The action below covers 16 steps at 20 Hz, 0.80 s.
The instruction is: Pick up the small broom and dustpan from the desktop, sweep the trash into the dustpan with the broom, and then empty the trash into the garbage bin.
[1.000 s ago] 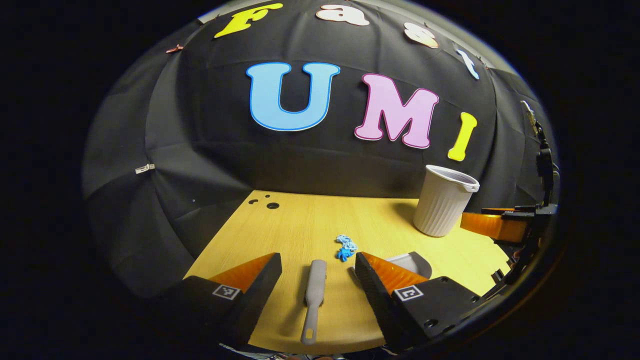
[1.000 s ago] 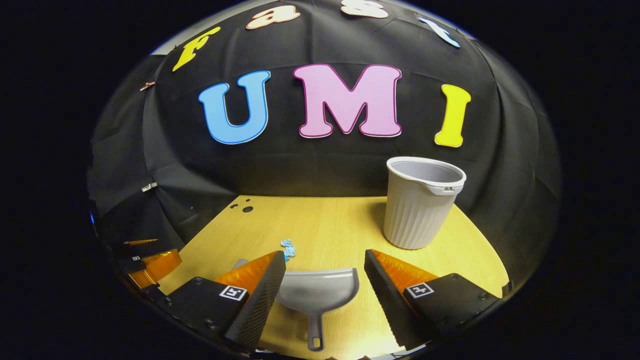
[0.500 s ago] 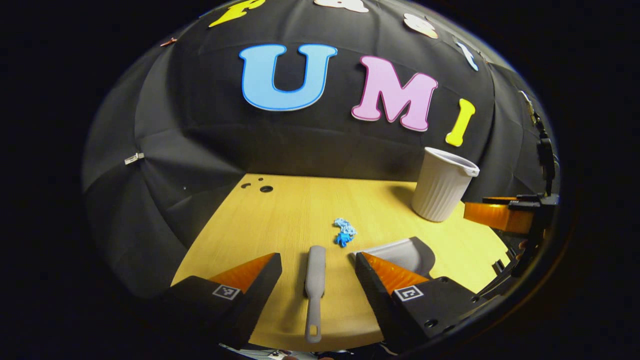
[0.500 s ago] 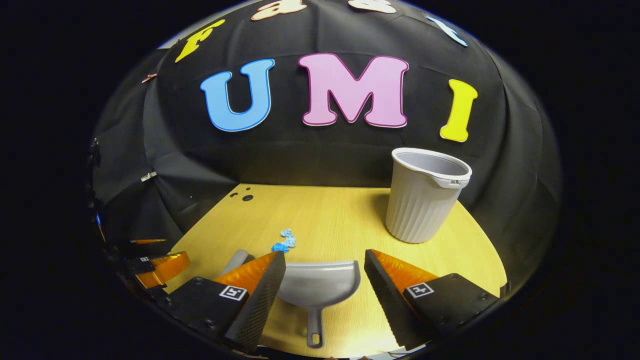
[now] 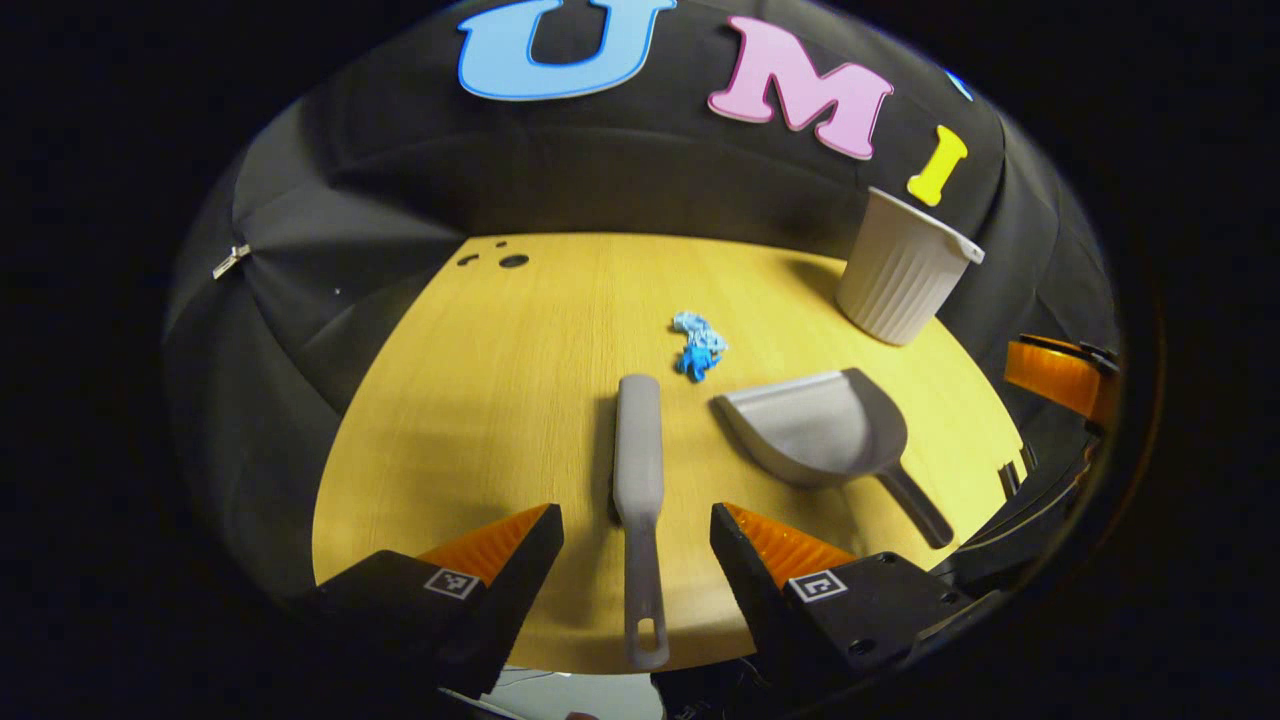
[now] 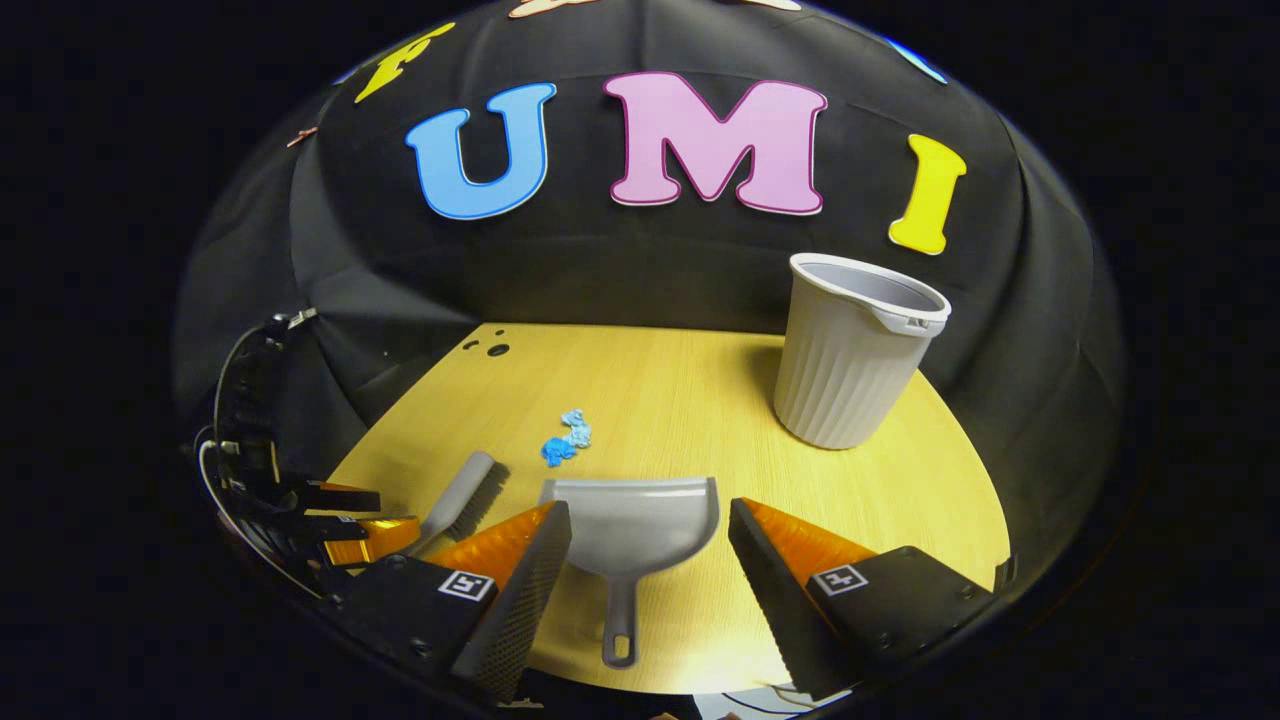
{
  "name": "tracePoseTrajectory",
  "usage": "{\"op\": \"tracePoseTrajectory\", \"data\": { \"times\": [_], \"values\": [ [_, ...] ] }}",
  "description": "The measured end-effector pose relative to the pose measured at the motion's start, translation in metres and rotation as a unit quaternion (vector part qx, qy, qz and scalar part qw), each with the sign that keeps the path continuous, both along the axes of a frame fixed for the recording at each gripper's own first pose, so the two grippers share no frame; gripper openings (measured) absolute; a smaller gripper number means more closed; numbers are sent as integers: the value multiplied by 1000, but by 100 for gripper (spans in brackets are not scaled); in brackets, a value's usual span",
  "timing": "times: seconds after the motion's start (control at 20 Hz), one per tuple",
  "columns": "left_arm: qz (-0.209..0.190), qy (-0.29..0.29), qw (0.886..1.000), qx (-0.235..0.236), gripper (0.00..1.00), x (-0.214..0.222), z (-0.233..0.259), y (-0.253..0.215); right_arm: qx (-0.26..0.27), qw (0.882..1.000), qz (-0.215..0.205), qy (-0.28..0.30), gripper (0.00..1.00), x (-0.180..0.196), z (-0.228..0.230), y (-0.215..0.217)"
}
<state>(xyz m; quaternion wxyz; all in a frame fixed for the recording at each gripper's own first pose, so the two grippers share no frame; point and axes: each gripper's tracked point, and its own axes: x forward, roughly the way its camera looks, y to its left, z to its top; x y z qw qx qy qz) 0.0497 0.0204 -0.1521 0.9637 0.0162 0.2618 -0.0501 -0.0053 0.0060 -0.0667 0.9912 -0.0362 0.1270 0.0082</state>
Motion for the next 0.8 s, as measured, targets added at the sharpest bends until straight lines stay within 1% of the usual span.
{"op": "tracePoseTrajectory", "data": {
  "times": [0.2, 0.35, 0.45, 0.55, 0.6, 0.75, 0.8],
  "values": [
    [-6, 55, 998, 32, 96, 9, -31, 10, -2, 1000, -1, 26, 99, -11, -18, 1],
    [-19, 99, 994, 46, 96, 17, -51, 12, 6, 999, -4, 45, 99, -15, -32, 4],
    [-27, 118, 991, 53, 95, 21, -58, 9, 14, 998, -7, 58, 99, -20, -42, 8],
    [-33, 136, 989, 56, 91, 27, -66, 5, 19, 997, -9, 70, 99, -24, -51, 10],
    [-34, 144, 987, 59, 88, 28, -70, 5, 22, 997, -9, 79, 99, -26, -57, 11],
    [-32, 163, 984, 64, 84, 31, -77, 4, 32, 993, -11, 110, 99, -32, -79, 12],
    [-32, 167, 984, 61, 81, 31, -80, 3, 37, 992, -12, 118, 99, -34, -84, 12]
  ]
}}
